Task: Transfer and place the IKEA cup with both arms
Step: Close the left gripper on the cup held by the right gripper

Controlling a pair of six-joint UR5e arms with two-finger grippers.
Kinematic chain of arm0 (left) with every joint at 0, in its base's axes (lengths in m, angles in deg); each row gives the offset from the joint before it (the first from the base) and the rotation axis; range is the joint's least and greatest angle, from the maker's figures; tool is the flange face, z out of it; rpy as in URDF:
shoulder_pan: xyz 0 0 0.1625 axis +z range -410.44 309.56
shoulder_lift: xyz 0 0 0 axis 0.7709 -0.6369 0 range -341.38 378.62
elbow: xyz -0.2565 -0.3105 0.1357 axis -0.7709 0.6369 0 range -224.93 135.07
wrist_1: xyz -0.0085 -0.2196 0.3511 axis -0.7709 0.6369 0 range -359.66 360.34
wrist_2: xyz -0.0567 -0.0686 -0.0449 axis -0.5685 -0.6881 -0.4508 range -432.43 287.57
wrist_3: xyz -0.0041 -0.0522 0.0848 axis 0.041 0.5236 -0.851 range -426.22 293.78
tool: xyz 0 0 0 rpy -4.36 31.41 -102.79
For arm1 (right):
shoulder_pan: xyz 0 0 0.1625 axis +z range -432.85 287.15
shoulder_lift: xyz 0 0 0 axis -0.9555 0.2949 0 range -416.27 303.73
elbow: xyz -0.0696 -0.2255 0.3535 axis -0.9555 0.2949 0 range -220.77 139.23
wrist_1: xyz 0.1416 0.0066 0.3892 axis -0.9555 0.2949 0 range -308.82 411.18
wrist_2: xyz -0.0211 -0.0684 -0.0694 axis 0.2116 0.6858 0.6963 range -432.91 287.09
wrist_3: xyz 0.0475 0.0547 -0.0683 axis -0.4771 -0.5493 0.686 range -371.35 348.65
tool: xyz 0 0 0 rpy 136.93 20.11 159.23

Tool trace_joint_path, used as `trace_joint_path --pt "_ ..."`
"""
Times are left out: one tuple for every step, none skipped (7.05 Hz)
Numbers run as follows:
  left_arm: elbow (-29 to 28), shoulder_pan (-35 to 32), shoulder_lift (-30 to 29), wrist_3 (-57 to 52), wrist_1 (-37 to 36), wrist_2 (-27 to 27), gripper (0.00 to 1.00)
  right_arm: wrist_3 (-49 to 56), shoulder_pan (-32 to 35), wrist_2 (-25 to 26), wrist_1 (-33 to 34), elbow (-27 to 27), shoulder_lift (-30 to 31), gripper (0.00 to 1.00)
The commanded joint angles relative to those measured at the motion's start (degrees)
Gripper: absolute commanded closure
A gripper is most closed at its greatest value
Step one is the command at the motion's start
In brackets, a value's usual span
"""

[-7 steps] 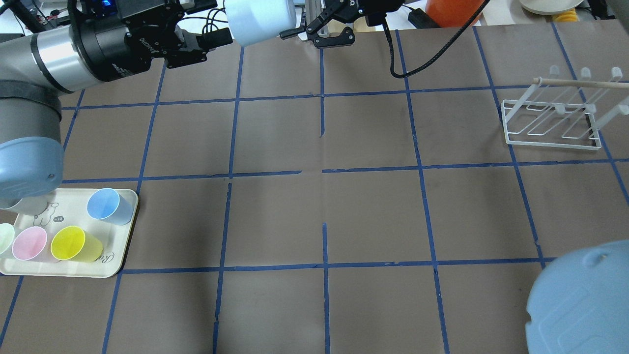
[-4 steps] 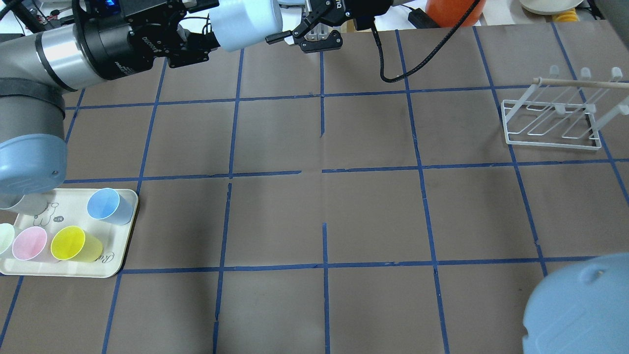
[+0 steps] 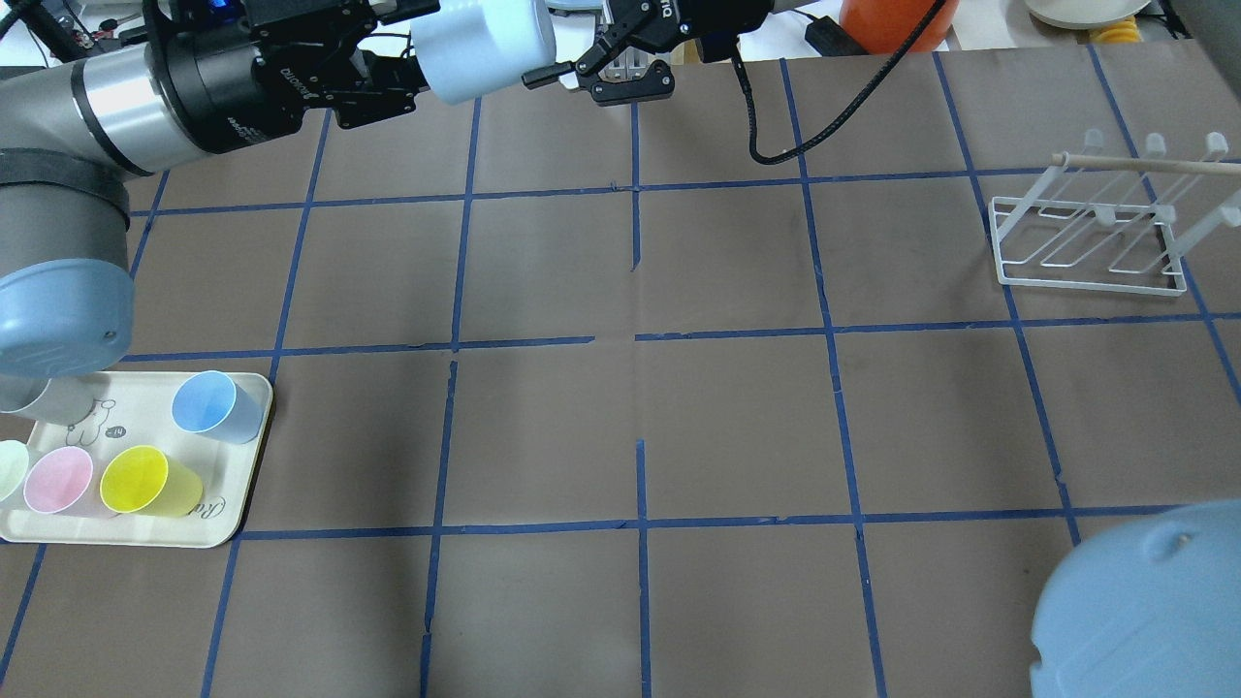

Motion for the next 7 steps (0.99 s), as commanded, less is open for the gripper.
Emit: trace_joint_path --pt "-0.9 0.0 -0.1 -0.1 0.0 0.1 0.37 -0.1 0.0 0.0 0.0 0.0 -0.1 0.93" --pt "-0.9 0.0 0.0 -0.1 0.0 0.2 0.37 -0.1 0.0 0.0 0.0 -0.1 -0.1 0.93" --pt "-0.9 0.0 0.1 -0.1 0.0 0.2 0.38 -0.1 0.0 0.0 0.0 -0.1 0.0 0.93" --pt "-0.9 0.0 0.1 -0.2 0.0 0.3 0.40 -0.1 0.0 0.0 0.0 0.0 0.0 0.93" --pt "-0.9 0.0 0.0 -0.2 0.0 0.4 0.41 -1.4 0.0 0.1 0.0 0.0 0.0 0.93" --pt "-0.9 0.0 0.0 -0.2 0.0 0.5 0.41 -1.7 0.0 0.1 0.0 0.1 0.1 0.93" --pt "-0.9 0.0 0.0 -0.2 0.0 0.5 0.41 -1.7 0.0 0.1 0.0 0.1 0.3 0.93"
